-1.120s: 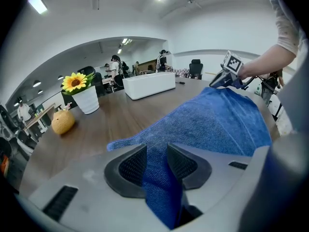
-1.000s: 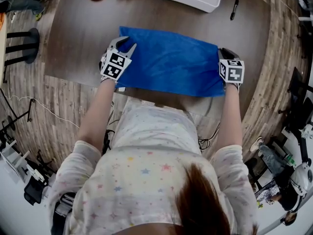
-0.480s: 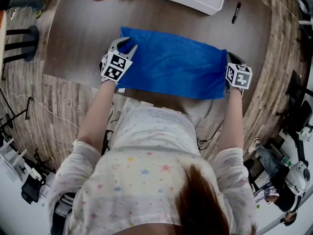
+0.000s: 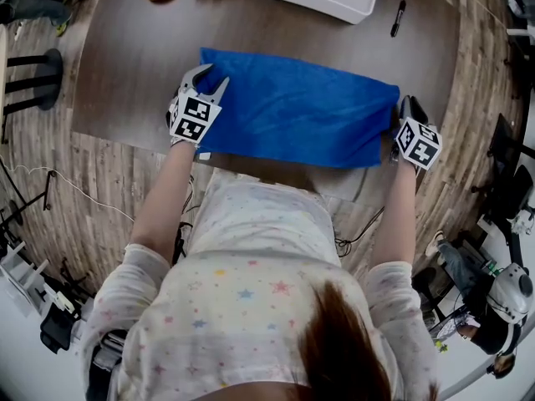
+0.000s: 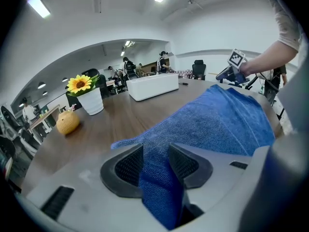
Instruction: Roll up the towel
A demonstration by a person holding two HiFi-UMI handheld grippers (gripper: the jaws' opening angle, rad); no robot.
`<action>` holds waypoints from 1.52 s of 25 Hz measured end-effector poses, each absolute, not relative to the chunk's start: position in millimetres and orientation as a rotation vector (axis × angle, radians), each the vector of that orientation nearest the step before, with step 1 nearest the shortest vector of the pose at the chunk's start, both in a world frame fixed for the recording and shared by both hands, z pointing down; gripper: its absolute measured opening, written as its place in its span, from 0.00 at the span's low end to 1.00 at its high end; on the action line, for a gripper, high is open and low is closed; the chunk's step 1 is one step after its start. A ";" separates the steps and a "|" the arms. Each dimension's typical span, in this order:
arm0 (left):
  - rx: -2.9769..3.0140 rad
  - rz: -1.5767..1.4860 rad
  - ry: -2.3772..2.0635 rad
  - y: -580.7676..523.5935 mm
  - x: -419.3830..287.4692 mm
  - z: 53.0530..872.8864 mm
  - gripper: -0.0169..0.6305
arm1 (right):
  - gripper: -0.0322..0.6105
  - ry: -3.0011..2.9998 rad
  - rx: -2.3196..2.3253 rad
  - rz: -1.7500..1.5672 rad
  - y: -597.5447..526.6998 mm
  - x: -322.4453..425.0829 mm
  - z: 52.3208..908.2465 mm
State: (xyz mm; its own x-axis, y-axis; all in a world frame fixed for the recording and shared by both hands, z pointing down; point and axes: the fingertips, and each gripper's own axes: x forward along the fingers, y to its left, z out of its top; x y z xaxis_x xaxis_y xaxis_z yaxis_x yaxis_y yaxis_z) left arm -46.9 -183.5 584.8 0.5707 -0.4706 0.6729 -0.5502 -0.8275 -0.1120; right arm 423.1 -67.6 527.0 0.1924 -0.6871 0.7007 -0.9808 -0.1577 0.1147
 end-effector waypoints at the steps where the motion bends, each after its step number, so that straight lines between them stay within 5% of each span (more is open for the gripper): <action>1: 2.687 1.098 -0.880 -183.9 -47.0 585.1 0.25 | 0.14 -1.585 1.882 0.723 -56.8 415.4 526.8; 13: 2.728 0.995 -0.940 -161.3 -64.0 558.4 0.25 | 0.21 -1.684 1.625 0.818 65.7 327.0 553.6; 19: 2.725 0.995 -0.973 -123.3 -79.9 549.8 0.25 | 0.25 -1.633 1.636 0.906 100.3 327.6 578.4; 28: 2.717 0.994 -1.006 -81.5 -105.6 544.5 0.25 | 0.17 -1.605 1.677 0.869 114.1 330.5 579.4; 38: 2.656 1.028 -0.996 -44.2 -135.1 559.3 0.25 | 0.23 -1.591 1.720 0.849 142.6 333.6 580.1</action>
